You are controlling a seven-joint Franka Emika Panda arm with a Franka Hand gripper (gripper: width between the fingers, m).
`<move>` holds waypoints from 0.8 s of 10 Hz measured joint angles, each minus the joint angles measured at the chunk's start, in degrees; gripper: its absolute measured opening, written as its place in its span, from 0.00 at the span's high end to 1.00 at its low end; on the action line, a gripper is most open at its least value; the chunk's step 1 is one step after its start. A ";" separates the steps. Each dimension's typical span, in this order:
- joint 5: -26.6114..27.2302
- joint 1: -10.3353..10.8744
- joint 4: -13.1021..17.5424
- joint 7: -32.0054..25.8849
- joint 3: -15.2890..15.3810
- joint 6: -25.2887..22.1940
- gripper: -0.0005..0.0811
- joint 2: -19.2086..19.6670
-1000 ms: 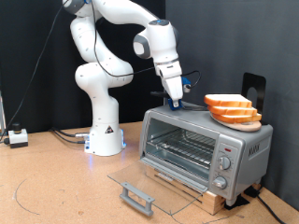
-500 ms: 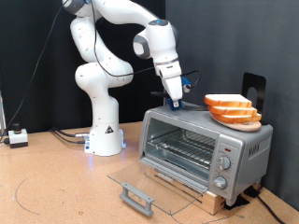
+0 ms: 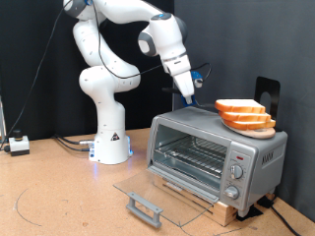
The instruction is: Make a piece of toast with the oven
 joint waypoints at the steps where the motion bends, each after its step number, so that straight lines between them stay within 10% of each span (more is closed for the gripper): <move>1: 0.04 0.00 0.64 0.00 -0.82 -2.10 0.48 -1.71; 8: -4.48 -1.37 2.58 0.58 -1.99 -15.28 0.48 -7.53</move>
